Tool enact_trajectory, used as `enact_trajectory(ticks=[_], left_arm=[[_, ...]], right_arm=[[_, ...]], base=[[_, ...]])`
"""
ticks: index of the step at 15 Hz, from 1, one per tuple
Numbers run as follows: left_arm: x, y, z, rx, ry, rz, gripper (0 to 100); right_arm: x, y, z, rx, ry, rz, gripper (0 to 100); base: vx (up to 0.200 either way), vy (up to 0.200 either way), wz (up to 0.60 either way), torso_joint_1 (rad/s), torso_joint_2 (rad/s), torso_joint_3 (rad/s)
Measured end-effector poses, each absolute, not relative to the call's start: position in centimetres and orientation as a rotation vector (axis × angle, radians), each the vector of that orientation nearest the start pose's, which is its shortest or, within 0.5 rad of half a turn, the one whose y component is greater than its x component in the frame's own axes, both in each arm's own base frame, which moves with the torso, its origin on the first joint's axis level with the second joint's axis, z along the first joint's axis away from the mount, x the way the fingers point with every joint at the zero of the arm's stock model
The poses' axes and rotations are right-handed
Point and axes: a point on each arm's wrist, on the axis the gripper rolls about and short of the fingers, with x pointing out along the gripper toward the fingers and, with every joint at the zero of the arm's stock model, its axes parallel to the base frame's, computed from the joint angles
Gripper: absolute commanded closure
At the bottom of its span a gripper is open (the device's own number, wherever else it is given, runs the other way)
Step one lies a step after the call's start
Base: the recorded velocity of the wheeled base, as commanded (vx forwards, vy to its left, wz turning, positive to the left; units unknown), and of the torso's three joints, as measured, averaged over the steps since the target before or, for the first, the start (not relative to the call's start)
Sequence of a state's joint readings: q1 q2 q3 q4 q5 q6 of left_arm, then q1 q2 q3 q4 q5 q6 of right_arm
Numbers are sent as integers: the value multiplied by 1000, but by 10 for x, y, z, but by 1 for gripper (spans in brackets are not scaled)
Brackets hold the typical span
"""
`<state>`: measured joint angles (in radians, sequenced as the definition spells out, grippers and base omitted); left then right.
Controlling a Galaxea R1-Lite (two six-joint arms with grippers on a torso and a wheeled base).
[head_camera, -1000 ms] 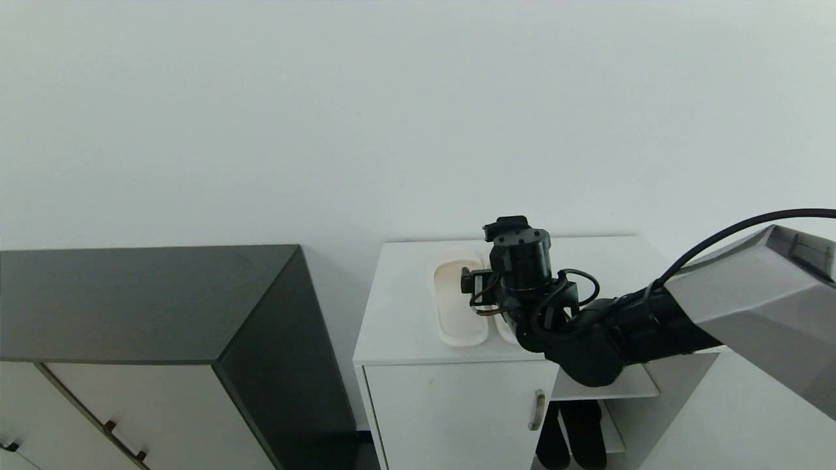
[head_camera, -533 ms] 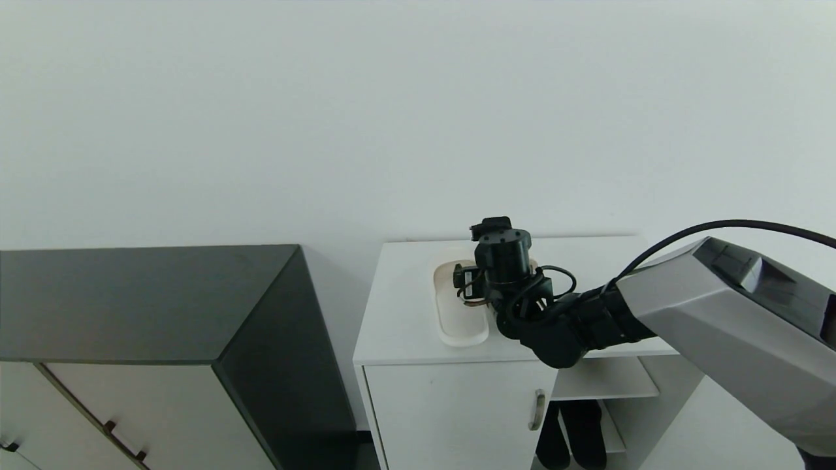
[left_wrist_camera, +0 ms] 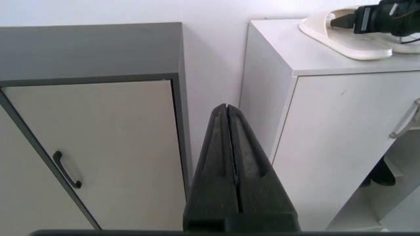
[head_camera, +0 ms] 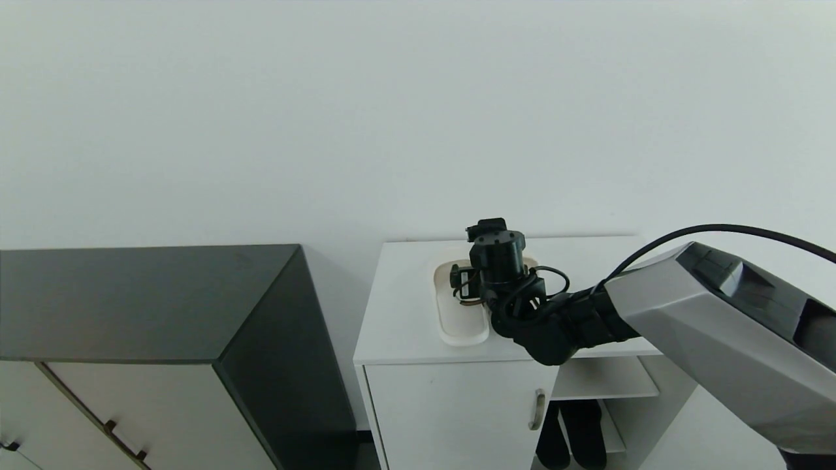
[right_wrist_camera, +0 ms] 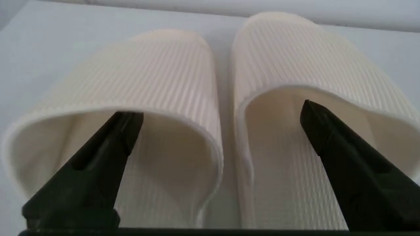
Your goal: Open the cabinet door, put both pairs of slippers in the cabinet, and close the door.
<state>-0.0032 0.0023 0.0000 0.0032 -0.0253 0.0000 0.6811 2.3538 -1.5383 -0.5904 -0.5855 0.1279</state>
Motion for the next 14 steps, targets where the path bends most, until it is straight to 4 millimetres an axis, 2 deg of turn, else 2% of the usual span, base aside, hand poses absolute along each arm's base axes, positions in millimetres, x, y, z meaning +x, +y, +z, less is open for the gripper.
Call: enact_trajectory(ticks=[4, 8, 11, 14], left_arm=[[-23, -1, 75, 0, 6, -29, 100], [-23, -1, 75, 0, 6, -29, 100], [-23, -1, 75, 1, 6, -29, 100], [-23, -1, 75, 2, 5, -29, 100]], right_arm=[[391, 294, 115, -13, 207, 89, 100], [385, 291, 125, -8, 200, 92, 100], [356, 285, 140, -22, 216, 117, 100], [305, 274, 140, -61, 275, 177, 100]], base=[[0, 0, 0, 0, 0, 0], [0, 0, 0, 0, 0, 0], [0, 0, 0, 0, 0, 0], [0, 0, 0, 0, 0, 0]])
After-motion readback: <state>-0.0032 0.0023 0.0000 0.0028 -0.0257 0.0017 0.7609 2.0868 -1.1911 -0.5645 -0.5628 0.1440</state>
